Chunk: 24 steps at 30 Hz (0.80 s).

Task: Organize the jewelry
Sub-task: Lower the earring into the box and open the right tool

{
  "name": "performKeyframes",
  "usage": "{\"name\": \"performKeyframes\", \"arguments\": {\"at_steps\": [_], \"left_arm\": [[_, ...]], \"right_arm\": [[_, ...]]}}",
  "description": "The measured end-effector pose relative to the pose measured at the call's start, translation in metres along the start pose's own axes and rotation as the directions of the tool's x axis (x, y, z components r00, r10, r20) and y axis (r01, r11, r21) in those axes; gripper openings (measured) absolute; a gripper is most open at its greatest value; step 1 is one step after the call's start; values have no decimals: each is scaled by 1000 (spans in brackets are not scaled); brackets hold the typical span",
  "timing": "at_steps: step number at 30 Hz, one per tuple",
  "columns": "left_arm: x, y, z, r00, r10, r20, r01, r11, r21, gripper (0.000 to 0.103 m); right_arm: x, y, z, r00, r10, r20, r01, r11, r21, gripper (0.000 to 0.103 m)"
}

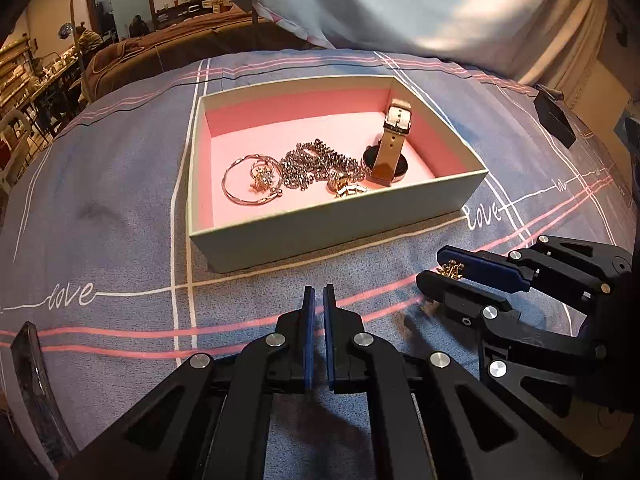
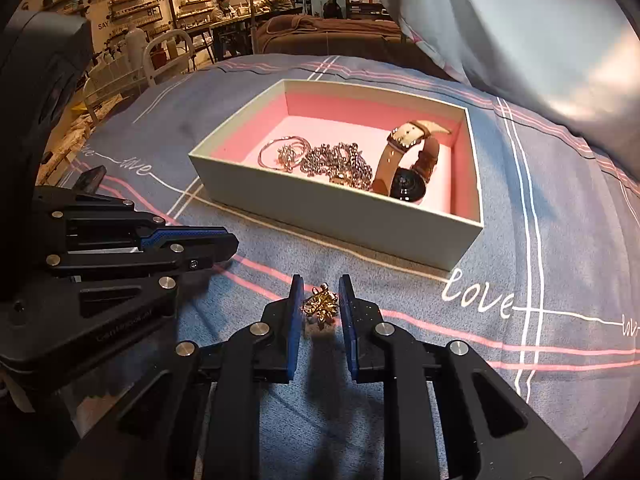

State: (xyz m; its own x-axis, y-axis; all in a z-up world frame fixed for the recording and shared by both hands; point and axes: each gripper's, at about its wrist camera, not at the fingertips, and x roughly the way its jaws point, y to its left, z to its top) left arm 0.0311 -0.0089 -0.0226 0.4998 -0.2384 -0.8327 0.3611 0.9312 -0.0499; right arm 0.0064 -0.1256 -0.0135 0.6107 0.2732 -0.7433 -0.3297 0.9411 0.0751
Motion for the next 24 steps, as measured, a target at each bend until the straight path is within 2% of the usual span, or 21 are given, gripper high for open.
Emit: {"name": "performKeyframes", "arguments": {"at_steps": [6, 8, 14, 24], "left_arm": [[-39, 11, 47, 993, 18, 120, -13, 999, -45, 5], [-42, 14, 66, 989, 28, 144, -21, 998, -54, 5], [-28, 22, 101, 991, 26, 130, -14, 995, -95, 5], [-1, 30, 103, 997, 28, 79, -17, 990, -138, 5]], "right_arm": [[-19, -8, 56, 996, -8, 84, 9, 1000, -9, 19], [-12, -10, 74, 997, -5, 77, 6, 1000, -17, 19], [11, -9, 99, 999, -30, 42, 32, 999, -39, 19], [33, -9, 99, 1000, -22, -16, 21, 998, -56, 19]]}}
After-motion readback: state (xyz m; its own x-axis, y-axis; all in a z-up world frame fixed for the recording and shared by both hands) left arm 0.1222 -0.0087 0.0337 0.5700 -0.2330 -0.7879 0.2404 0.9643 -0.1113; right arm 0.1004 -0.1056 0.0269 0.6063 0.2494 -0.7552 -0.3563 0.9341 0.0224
